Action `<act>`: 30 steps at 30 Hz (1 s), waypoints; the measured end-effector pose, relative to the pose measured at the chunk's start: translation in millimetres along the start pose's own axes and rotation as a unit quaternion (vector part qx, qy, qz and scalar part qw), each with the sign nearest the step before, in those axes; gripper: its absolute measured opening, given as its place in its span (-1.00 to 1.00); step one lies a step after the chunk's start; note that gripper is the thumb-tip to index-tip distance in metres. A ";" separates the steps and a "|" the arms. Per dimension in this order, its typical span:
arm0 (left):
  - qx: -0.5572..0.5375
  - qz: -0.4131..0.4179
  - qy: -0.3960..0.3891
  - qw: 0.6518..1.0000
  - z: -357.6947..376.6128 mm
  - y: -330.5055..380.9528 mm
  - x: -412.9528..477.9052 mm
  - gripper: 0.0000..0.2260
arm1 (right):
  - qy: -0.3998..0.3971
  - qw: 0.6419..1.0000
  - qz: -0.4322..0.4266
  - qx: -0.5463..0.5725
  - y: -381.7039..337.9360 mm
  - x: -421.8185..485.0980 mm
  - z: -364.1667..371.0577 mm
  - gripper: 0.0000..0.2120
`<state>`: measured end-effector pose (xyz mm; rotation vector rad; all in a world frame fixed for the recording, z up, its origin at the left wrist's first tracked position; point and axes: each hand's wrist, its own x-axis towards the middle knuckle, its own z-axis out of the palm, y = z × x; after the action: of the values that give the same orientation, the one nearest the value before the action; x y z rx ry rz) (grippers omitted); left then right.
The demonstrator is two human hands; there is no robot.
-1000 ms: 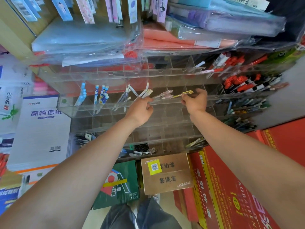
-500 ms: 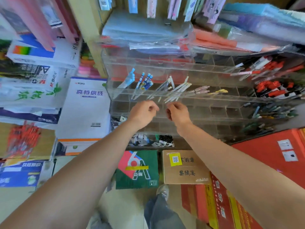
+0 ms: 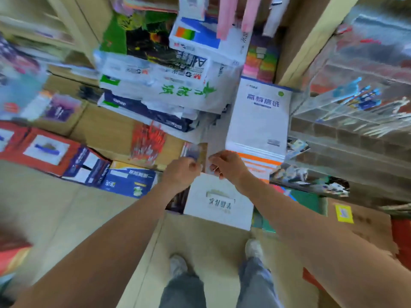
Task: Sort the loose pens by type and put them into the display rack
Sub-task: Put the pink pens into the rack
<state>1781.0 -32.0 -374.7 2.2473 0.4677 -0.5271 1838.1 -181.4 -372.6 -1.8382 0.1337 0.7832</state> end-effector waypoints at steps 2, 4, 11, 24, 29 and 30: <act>-0.027 -0.043 -0.025 0.998 -17.1 -46.4 2.6 -0.71 | -0.034 0.998 0.022 -0.045 0.4 11.2 43.3 -0.81; -0.042 -0.074 -0.042 0.995 -28.9 -83.3 5.6 -0.75 | -0.050 0.995 0.046 -0.072 4.9 24.6 75.9 -0.79; -0.032 -0.100 -0.041 0.994 -49.2 -169.3 43.7 -0.84 | -0.042 0.985 0.121 -0.120 30.6 93.7 138.4 -0.75; -0.015 -0.113 -0.095 0.989 -6.6 -207.4 169.4 -0.84 | 0.033 0.956 0.188 -0.222 81.1 220.7 152.8 -0.71; -0.116 -0.215 -0.165 0.956 31.5 -217.9 207.8 -0.84 | 0.071 0.943 0.194 -0.260 101.0 244.2 154.7 -0.53; -0.151 -0.242 -0.170 0.943 39.6 -219.3 212.9 -0.80 | 0.082 0.942 0.197 -0.260 105.8 248.1 154.5 -0.53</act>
<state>1846.9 113.5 -638.2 1.6962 0.8613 -1.0011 1914.7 -23.9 -629.3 -2.4224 0.4506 1.0070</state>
